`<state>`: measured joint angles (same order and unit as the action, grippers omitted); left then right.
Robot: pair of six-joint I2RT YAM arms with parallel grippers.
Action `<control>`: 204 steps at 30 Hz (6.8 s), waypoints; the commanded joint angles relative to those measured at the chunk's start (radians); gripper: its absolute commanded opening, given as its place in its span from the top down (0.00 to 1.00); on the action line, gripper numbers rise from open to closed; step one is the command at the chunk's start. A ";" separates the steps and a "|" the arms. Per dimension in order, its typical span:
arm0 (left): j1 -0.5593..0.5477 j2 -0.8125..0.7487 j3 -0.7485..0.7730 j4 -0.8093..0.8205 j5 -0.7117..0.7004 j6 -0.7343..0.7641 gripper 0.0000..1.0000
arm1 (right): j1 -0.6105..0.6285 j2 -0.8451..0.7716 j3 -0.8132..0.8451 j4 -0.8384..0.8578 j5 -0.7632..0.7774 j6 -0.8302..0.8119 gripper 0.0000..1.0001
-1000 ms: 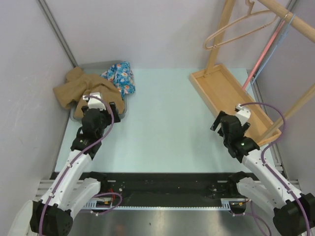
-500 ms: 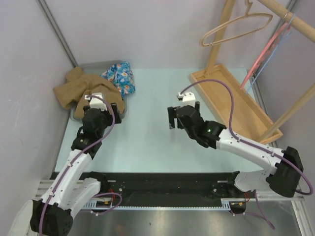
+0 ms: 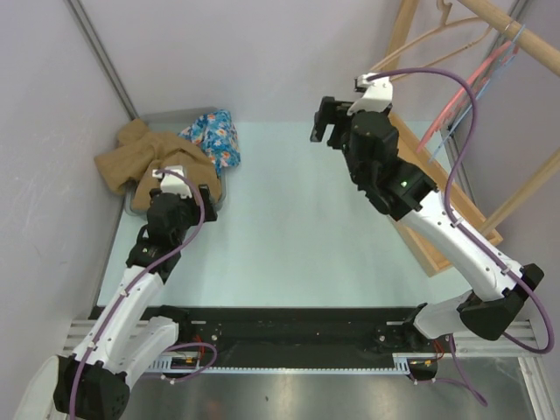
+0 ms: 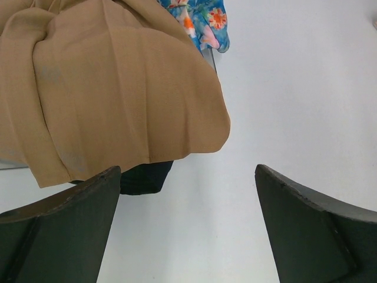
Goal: Place the skirt on the hanger
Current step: Grab the skirt from the pile, then move the skirt to the center of the board, then locate the hanging ribbon on the skirt
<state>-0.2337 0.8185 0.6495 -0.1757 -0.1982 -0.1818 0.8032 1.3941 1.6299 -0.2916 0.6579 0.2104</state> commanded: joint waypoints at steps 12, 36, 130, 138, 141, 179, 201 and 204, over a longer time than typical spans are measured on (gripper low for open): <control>0.065 0.299 0.361 -0.235 -0.131 -0.200 0.12 | -0.076 -0.079 -0.073 -0.103 -0.389 0.021 0.10; 0.068 0.538 0.446 -0.280 -0.280 -0.220 0.73 | -0.124 -0.072 -0.168 -0.141 -0.481 0.052 0.11; -0.305 -0.051 0.647 -0.547 -0.491 -0.366 0.05 | 0.660 0.163 -0.432 -0.020 -0.633 -0.338 0.19; -0.305 -0.104 0.665 -0.648 -0.437 -0.389 0.06 | 0.784 0.316 -0.392 0.071 -0.634 -0.280 0.21; -0.305 -0.142 0.639 -0.656 -0.416 -0.389 0.06 | 0.789 0.387 -0.364 0.080 -0.581 -0.243 0.30; -0.461 0.114 0.098 -0.061 0.319 -0.321 0.10 | -0.108 -0.162 -0.863 0.048 -0.457 0.167 1.00; -0.912 0.390 -0.054 0.011 -0.136 -0.410 0.37 | -0.127 -0.104 -0.801 -0.006 -0.492 0.228 1.00; -0.911 0.442 -0.059 0.065 -0.127 -0.403 0.40 | -0.131 -0.115 -0.800 -0.020 -0.492 0.225 1.00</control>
<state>-1.1416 1.2091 0.6018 -0.1982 -0.2619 -0.5690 0.6800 1.3170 0.7933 -0.2890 0.1741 0.4259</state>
